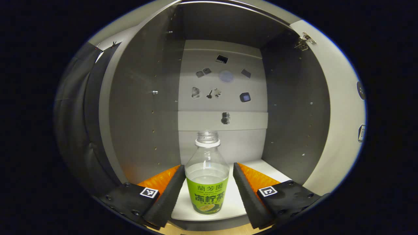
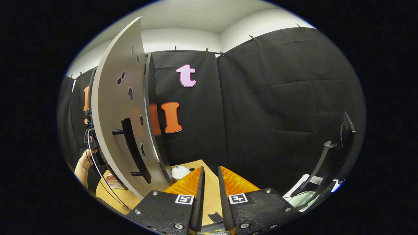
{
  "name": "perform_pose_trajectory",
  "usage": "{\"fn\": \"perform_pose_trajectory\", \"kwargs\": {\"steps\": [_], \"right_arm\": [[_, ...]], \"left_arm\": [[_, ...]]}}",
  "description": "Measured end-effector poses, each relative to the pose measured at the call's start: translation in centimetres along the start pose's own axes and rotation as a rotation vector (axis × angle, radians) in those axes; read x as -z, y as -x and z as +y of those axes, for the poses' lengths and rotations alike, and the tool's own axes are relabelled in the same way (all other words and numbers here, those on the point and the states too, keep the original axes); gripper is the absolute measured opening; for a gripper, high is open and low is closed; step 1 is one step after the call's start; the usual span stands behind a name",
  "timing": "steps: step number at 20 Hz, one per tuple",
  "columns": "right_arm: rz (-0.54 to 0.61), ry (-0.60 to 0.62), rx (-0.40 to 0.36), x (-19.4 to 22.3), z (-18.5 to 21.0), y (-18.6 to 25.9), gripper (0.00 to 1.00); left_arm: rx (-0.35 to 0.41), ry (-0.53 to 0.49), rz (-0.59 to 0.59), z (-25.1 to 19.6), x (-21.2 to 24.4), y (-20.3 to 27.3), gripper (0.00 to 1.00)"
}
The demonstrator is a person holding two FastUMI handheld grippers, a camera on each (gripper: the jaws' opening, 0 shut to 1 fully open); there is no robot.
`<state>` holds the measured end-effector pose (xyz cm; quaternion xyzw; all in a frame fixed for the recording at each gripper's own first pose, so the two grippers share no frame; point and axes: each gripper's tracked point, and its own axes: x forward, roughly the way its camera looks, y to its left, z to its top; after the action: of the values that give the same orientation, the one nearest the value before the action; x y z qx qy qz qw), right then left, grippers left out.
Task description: Open the cabinet door with the right hand, grasp the bottle in the cabinet with the left hand and place it on the coaster, then close the cabinet door with the right hand.
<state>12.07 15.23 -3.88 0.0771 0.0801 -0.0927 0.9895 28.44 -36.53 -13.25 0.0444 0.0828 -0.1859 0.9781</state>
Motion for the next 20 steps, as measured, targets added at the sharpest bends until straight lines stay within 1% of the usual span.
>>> {"fn": "perform_pose_trajectory", "kwargs": {"steps": [3,4,5,7,8,9,10,12,13,14,15,16,17,19,20], "right_arm": [[0.001,-0.003,0.001,0.0,0.1,-0.1,0.25],[0.001,-0.004,-0.001,0.0,0.2,-0.1,0.25],[0.0,-0.005,-0.003,0.0,0.2,-0.2,0.25],[-0.002,-0.007,-0.013,0.0,0.4,-0.1,0.25],[-0.001,-0.007,-0.02,0.1,0.5,-0.1,0.25],[-0.001,-0.005,-0.027,0.1,0.6,0.0,0.25],[-0.001,-0.002,-0.033,0.1,0.8,0.0,0.25],[-0.003,0.002,-0.051,0.0,1.1,0.1,0.25],[-0.005,0.003,-0.059,0.0,1.3,0.2,0.25],[-0.007,0.004,-0.066,0.0,1.4,0.3,0.25],[-0.009,0.004,-0.074,-0.1,1.4,0.4,0.25],[-0.012,0.003,-0.081,0.0,1.6,0.4,0.25],[-0.013,0.004,-0.088,0.0,1.7,0.5,0.25],[-0.011,0.004,-0.097,0.1,1.8,0.6,0.25],[-0.009,0.003,-0.1,0.1,1.9,0.7,0.25]], "left_arm": [[0.029,0.001,-0.003,-0.6,-0.1,0.6,0.89],[0.033,-0.004,0.003,-0.6,-0.1,0.8,0.83],[0.034,-0.003,0.01,-0.8,-0.1,1.3,0.81],[0.045,0.012,0.007,-1.0,-0.2,2.4,0.81],[0.052,0.019,0.001,-1.1,-0.2,3.2,0.8],[0.056,0.023,-0.005,-1.2,-0.4,4.3,0.81],[0.062,0.024,-0.009,-1.2,-0.3,5.4,0.8],[0.074,0.02,-0.02,-0.9,-0.4,7.6,0.8],[0.078,0.013,-0.027,-0.5,-0.4,8.9,0.81],[0.076,0.006,-0.032,-0.1,-0.2,10.0,0.83],[0.074,-0.001,-0.034,0.5,-0.1,11.3,0.81],[0.072,0.001,-0.032,1.0,0.3,12.5,0.83],[0.071,0.001,-0.029,1.5,0.7,13.8,0.81],[0.048,-0.022,-0.028,3.3,1.6,16.2,0.83],[0.033,-0.035,-0.028,4.1,2.1,17.1,0.81]]}}
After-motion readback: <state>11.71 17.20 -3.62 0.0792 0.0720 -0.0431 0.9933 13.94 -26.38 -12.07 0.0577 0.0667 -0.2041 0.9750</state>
